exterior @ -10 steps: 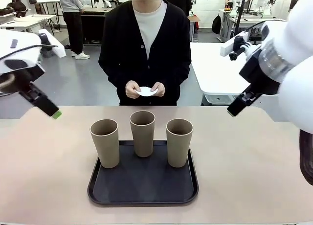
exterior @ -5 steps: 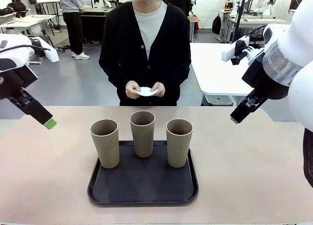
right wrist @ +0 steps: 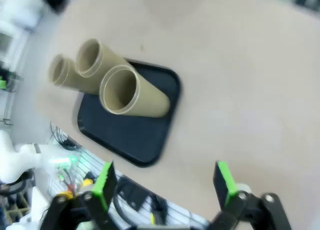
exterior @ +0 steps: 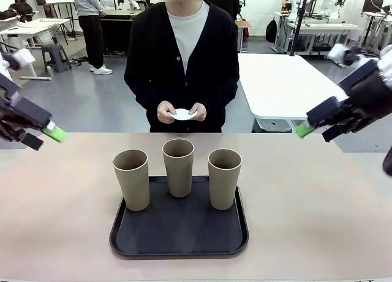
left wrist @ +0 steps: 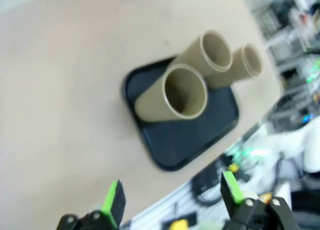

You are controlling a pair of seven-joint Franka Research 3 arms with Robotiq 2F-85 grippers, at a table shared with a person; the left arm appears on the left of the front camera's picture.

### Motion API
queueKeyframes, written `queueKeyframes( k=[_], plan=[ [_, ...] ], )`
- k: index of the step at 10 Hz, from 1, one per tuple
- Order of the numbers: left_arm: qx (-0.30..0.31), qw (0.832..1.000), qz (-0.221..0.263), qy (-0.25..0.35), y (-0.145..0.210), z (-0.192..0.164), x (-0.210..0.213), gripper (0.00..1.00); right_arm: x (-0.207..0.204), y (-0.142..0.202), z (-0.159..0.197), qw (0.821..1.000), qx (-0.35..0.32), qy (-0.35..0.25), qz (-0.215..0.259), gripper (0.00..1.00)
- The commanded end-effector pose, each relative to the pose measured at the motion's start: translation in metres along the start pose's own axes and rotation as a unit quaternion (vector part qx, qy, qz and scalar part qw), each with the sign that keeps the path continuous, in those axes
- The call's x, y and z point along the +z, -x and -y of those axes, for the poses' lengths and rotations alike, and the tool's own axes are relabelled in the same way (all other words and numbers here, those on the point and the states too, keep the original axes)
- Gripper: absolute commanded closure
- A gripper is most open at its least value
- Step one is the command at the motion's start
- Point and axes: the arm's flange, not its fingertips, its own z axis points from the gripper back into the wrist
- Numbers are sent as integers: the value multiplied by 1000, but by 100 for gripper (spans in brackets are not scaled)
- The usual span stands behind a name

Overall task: Place coasters on the table and set cups on them.
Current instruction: Pick up one Reusable plastic cup and place it on a coaster set by the human.

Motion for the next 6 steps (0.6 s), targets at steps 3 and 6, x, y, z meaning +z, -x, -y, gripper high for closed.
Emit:
queueKeyframes(
  k=[3, 6],
  plan=[
    [120, 986, 102, 45, 33, -59, 37, 0, 36, 65, 46, 979, -146, -110, 91, 0],
    [135, 986, 77, 57, 42, -76, 60, 0, 54, 95, 91, 976, -176, -112, 63, 0]
  ],
)
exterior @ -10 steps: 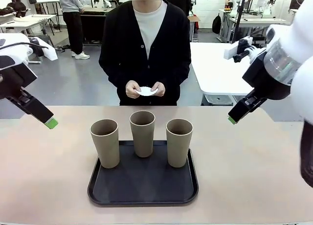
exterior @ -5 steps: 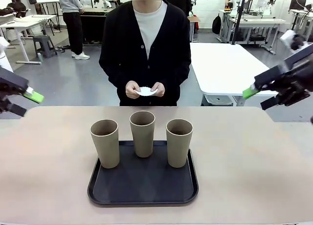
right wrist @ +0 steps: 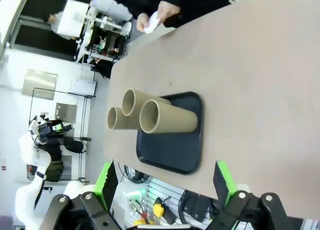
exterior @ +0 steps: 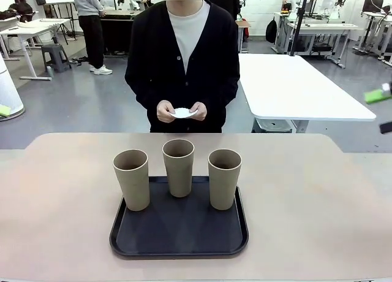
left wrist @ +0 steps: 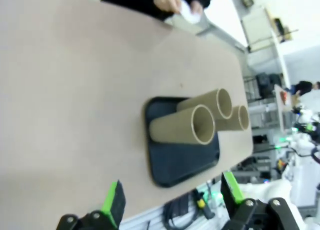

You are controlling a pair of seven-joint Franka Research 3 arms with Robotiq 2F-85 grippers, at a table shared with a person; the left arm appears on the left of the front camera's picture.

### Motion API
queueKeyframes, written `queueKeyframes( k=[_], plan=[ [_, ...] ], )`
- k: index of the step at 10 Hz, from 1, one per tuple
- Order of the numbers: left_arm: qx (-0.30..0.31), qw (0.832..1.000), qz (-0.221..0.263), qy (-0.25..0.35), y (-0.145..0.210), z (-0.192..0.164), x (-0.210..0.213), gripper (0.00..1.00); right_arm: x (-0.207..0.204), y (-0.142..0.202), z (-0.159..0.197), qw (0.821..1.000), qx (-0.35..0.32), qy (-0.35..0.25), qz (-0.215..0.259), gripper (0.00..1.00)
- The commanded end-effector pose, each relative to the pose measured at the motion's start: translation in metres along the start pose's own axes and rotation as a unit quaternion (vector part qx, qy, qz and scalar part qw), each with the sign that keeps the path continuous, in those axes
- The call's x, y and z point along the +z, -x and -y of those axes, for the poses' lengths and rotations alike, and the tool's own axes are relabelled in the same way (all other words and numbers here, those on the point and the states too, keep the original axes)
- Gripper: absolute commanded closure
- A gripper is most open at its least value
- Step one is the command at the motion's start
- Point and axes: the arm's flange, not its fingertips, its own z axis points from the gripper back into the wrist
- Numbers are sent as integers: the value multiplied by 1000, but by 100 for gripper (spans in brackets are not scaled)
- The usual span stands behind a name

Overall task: Place coasters on the table and set cups on them.
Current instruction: Pick up one Reusable plastic cup and place it on a coaster set by the human.

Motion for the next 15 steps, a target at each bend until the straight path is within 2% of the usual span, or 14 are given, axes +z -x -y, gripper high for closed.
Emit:
queueKeyframes(
  k=[1, 3, 6, 8, 10, 11, 15],
  plan=[
    [-9, 999, -30, 18, 16, -6, -2, 0, -19, 50, 45, 999, 2, 5, -45, 0],
    [4, 999, -31, 39, 17, -18, 5, 0, -11, 53, 74, 997, -6, -21, -70, 0],
    [18, 997, -33, 62, 22, -30, 10, 0, -12, 56, 110, 996, -35, -53, -63, 0],
    [23, 997, -36, 63, 23, -36, 13, 0, -12, 56, 117, 995, -43, -58, -65, 0],
    [29, 998, -34, 36, 22, -33, 2, 0, -11, 56, 113, 996, -40, -50, -54, 0],
    [29, 998, -37, 48, 19, -33, 13, 0, 13, 25, 120, 995, -53, -45, -67, 0],
    [29, 998, -37, 48, 19, -33, 13, 0, 13, 25, 120, 995, -53, -45, -67, 0]
  ],
)
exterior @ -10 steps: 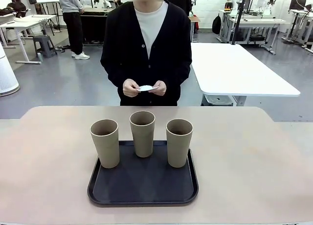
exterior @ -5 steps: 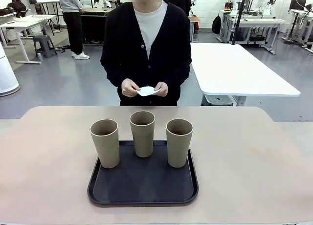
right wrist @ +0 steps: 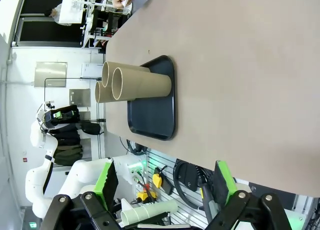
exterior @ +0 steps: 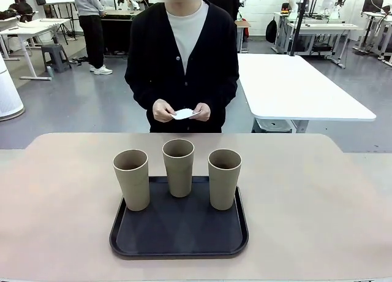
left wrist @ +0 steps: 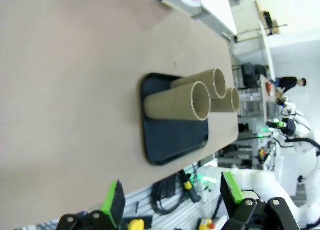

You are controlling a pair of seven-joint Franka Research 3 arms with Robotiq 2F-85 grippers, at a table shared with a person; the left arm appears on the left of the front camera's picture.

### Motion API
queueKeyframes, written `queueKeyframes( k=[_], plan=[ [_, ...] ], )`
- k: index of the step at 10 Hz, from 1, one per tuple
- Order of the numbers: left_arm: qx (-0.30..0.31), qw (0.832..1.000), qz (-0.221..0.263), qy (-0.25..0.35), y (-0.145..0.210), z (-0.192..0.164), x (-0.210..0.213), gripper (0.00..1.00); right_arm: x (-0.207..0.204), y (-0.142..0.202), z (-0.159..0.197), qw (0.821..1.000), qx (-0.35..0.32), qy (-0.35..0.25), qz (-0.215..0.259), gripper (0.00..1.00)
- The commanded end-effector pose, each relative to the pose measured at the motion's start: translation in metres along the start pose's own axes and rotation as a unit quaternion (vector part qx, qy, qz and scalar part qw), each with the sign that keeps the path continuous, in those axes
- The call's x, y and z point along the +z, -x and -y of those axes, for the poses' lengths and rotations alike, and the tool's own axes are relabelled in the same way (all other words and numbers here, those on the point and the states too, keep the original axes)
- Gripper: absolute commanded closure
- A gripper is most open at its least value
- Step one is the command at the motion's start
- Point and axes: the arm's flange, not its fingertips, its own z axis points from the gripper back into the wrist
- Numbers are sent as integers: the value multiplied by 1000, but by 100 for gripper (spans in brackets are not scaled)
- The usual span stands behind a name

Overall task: Place coasters on the table and set cups on them.
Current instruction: Pick up one Reusable plastic cup and place it on a coaster set by the human.

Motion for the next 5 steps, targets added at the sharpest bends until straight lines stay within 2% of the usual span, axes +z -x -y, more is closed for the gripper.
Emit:
queueKeyframes(
  k=[1, 5],
  plan=[
    [-6, 1000, 0, 10, 1, 1, 1, 0, -1, -1, 1, 1000, 4, -10, -1, 0],
    [-6, 1000, 0, 10, 1, 1, 1, 0, -1, -1, 1, 1000, 4, -10, -1, 0]
  ],
)
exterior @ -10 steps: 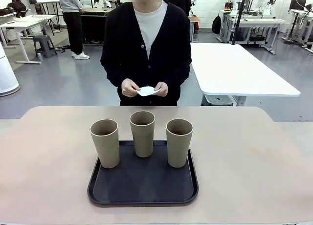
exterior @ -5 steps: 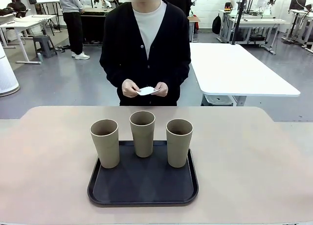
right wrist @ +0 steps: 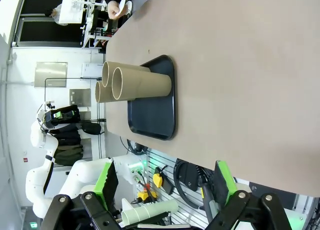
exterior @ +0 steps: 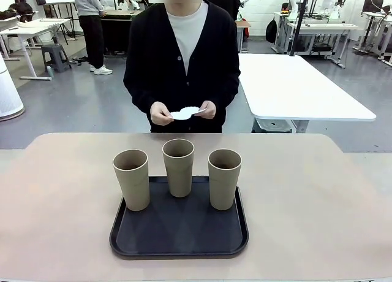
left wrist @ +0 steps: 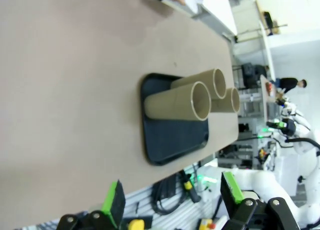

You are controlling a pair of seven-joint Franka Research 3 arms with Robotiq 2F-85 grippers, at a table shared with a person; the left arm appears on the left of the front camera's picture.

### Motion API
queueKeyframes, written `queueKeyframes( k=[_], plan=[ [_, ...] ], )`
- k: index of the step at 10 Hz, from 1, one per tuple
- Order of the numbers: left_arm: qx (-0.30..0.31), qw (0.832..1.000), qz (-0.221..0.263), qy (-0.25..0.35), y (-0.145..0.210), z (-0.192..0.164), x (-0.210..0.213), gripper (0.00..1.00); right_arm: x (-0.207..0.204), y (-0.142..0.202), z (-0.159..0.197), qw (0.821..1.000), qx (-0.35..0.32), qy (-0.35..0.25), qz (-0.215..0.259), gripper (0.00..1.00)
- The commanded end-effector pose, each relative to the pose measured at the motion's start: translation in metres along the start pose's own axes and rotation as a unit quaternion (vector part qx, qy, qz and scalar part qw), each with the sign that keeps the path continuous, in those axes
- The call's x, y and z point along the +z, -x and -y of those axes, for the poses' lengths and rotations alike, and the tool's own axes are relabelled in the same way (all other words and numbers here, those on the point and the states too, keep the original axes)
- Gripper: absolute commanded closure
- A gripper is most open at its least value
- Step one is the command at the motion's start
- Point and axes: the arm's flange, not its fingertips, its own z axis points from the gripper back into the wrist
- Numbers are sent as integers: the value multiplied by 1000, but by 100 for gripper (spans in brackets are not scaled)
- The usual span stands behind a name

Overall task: Place coasters on the table and set cups on them.
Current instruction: Pick up one Reusable plastic cup and place it on a coaster set by the human.

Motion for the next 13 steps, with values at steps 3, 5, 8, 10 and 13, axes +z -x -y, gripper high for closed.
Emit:
queueKeyframes(
  k=[3, 5, 8, 10, 13],
  plan=[
    [-6, 1000, 0, 10, 1, 1, 1, 0, 0, -1, 1, 1000, 6, -9, 0, 0],
    [-6, 1000, 0, 10, 1, 1, 1, 0, 0, -1, 1, 1000, 6, -9, 0, 0],
    [-6, 1000, 0, 10, 1, 1, 1, 0, 0, -1, 1, 1000, 6, -9, 0, 0],
    [-6, 1000, 0, 10, 1, 1, 1, 0, 0, -1, 1, 1000, 6, -9, 0, 0],
    [-6, 1000, 0, 10, 1, 1, 1, 0, 0, -1, 1, 1000, 6, -9, 0, 0]
  ],
)
